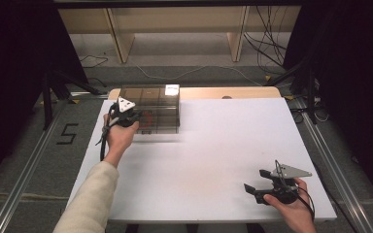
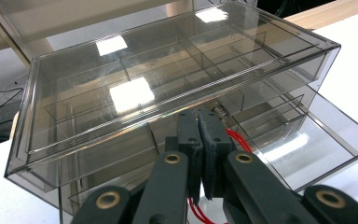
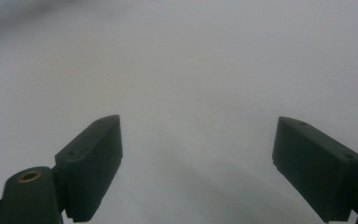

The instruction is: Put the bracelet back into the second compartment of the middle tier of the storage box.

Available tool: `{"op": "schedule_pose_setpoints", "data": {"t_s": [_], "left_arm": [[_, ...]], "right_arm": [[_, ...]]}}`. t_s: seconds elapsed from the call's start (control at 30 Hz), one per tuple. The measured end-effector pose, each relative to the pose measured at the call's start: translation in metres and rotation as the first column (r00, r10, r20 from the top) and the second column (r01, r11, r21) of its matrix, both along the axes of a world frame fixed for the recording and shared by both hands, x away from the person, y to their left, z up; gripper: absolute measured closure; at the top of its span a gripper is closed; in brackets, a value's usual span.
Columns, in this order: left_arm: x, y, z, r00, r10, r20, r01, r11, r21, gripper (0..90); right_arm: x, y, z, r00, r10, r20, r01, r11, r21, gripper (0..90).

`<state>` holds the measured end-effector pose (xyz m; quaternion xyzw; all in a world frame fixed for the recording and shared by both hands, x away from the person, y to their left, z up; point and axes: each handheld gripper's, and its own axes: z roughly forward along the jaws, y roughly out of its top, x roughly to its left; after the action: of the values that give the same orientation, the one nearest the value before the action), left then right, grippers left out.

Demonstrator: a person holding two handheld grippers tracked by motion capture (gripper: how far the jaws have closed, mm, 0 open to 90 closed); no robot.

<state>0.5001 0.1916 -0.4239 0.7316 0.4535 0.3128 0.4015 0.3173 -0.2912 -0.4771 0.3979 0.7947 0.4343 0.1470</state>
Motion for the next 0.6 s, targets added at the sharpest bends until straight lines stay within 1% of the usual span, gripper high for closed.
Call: {"op": "schedule_pose_setpoints", "data": {"t_s": [0.3,0.6], "left_arm": [[0.0017,-0.0034,-0.0022,0.9999,-0.010,0.009,0.010,0.9998,0.016,88.1],[0.0021,-0.0052,-0.0032,0.9995,-0.021,0.023,0.020,0.9990,0.040,88.1]], "right_arm": [[0.0000,0.0000,0.0000,1.0000,0.000,0.000,0.000,1.0000,0.000,16.7],[0.0001,0.0000,-0.0001,1.0000,-0.001,0.000,0.001,1.0000,0.001,16.8]]}}
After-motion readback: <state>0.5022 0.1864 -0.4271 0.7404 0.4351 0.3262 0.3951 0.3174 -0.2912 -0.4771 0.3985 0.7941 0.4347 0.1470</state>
